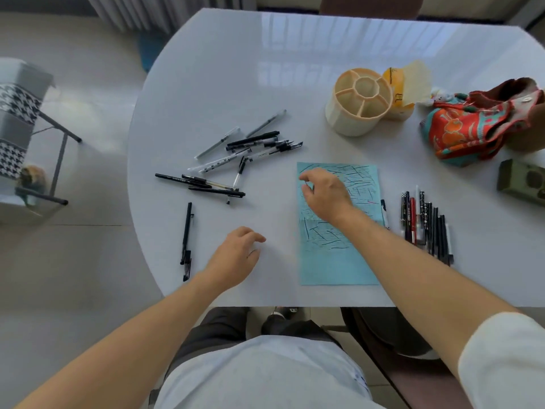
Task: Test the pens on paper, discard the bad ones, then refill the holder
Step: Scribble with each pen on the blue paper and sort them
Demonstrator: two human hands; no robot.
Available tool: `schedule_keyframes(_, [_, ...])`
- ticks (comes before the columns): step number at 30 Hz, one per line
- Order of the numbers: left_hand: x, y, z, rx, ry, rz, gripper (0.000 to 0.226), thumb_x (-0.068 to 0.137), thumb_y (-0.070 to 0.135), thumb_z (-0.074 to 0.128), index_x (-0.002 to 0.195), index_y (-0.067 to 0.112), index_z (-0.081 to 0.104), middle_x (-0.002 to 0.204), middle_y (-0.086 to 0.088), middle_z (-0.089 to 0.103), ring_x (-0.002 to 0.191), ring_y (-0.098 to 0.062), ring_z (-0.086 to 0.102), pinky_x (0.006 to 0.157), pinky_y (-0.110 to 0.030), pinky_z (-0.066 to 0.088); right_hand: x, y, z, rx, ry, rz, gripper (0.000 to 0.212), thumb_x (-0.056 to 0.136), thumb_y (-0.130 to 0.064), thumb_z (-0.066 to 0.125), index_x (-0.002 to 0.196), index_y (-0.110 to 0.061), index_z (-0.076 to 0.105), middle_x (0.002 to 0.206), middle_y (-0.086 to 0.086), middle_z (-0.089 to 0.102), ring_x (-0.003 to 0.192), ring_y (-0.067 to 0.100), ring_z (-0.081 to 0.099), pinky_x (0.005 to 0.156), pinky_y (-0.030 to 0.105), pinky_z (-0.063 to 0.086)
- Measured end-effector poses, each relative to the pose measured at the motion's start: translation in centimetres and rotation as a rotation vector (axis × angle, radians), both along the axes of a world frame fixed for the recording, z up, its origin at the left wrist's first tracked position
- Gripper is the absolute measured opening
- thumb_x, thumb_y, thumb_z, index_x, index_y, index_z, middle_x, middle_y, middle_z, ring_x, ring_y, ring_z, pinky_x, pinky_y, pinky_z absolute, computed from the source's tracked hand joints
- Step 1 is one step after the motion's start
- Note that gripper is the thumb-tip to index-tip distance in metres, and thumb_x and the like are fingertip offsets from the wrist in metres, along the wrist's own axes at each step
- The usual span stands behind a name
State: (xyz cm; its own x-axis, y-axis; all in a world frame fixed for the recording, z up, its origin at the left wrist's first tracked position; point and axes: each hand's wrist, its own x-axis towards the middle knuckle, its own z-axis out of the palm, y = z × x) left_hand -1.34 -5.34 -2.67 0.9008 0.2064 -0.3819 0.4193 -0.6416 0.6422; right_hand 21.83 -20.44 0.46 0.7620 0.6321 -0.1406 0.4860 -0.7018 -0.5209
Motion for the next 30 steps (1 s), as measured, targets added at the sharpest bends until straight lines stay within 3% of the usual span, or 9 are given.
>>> schedule_keyframes(6, [-0.2,1.3,-0.4,-0.107,0.05,-0.001,0.03,0.097,0.028,0.053,0.126,0.034,0.057,0.125,0.018,0.042,0.107,-0.005,0.055,0.095,-0.031,0.051,2.4,9.9,-0.9,-0.221,-0.079,0.099,0.051,0.088,0.007,0.04,0.133,-0.011,0.055,0.137,0.011,0.05,0.125,0.033,0.045,0.096,0.044,0.048])
schedule_keyframes(10, [-0.6,1.7,-0.3,-0.144,0.058,-0.002,0.029,0.096,0.028,0.054,0.123,0.038,0.056,0.125,0.024,0.041,0.107,0.002,0.052,0.096,-0.027,0.05,3.3,10.4,-2.5,-0.401,-0.238,0.113,0.046,0.086,0.008,0.044,0.128,-0.009,0.05,0.133,0.017,0.045,0.115,0.037,0.048,0.088,0.045,0.048])
schedule_keyframes(15, [-0.7,1.9,0.4,-0.174,0.069,-0.003,0.029,0.097,0.026,0.055,0.125,0.035,0.057,0.128,0.02,0.045,0.109,0.003,0.052,0.099,-0.027,0.048,3.4,8.9,-1.6,-0.265,-0.279,0.206,0.03,0.088,0.002,0.052,0.115,-0.007,0.063,0.116,0.016,0.056,0.093,0.039,0.061,0.076,0.042,0.052])
schedule_keyframes(18, [0.3,1.7,1.5,-0.192,0.054,0.057,0.031,0.097,0.03,0.054,0.128,0.035,0.056,0.128,0.018,0.051,0.107,0.004,0.054,0.095,-0.026,0.049,1.9,6.7,1.0,0.137,-0.133,0.017,0.018,0.083,-0.008,0.06,0.099,-0.01,0.068,0.099,0.011,0.064,0.079,0.023,0.061,0.071,0.03,0.048])
schedule_keyframes(20, [1.3,1.2,2.4,-0.242,0.027,0.136,0.035,0.098,0.036,0.054,0.132,0.036,0.052,0.125,0.019,0.055,0.102,0.004,0.058,0.089,-0.025,0.05,-0.1,4.4,2.7,0.39,0.125,-0.201,0.011,0.079,-0.015,0.062,0.089,-0.019,0.065,0.08,0.006,0.067,0.065,0.012,0.06,0.064,0.021,0.049])
schedule_keyframes(21, [1.9,0.7,2.8,-0.286,0.022,0.168,0.037,0.098,0.039,0.053,0.135,0.036,0.05,0.123,0.019,0.057,0.098,0.002,0.061,0.086,-0.025,0.052,-1.4,3.0,3.4,0.468,0.3,-0.288,0.008,0.079,-0.016,0.063,0.087,-0.02,0.064,0.071,0.005,0.067,0.06,0.014,0.061,0.061,0.027,0.053])
schedule_keyframes(23, [3.2,-0.7,3.5,-0.404,0.045,0.193,0.035,0.1,0.039,0.052,0.134,0.033,0.049,0.114,0.013,0.064,0.086,-0.003,0.069,0.079,-0.028,0.056,-4.2,0.1,3.7,0.56,0.555,-0.358,0.006,0.08,-0.014,0.065,0.086,-0.015,0.063,0.061,0.006,0.064,0.055,0.023,0.062,0.057,0.037,0.056])
schedule_keyframes(26, [4.7,-3.3,4.1,-0.549,0.105,0.142,0.016,0.101,0.029,0.052,0.111,0.023,0.063,0.085,-0.001,0.073,0.067,-0.015,0.072,0.068,-0.032,0.06,-7.9,-3.9,3.1,0.6,0.679,-0.407,0.009,0.083,-0.014,0.067,0.089,-0.008,0.067,0.064,0.009,0.067,0.056,0.024,0.064,0.056,0.035,0.057])
schedule_keyframes(30, [5.2,-6.4,4.4,-0.414,0.131,-0.053,0.018,0.097,0.026,0.053,0.086,0.023,0.066,0.067,0.002,0.069,0.057,-0.013,0.065,0.065,-0.035,0.058,-10.9,-8.2,1.6,0.641,0.787,-0.483,0.008,0.085,-0.025,0.071,0.085,-0.018,0.075,0.072,0.011,0.073,0.059,0.022,0.065,0.058,0.031,0.055])
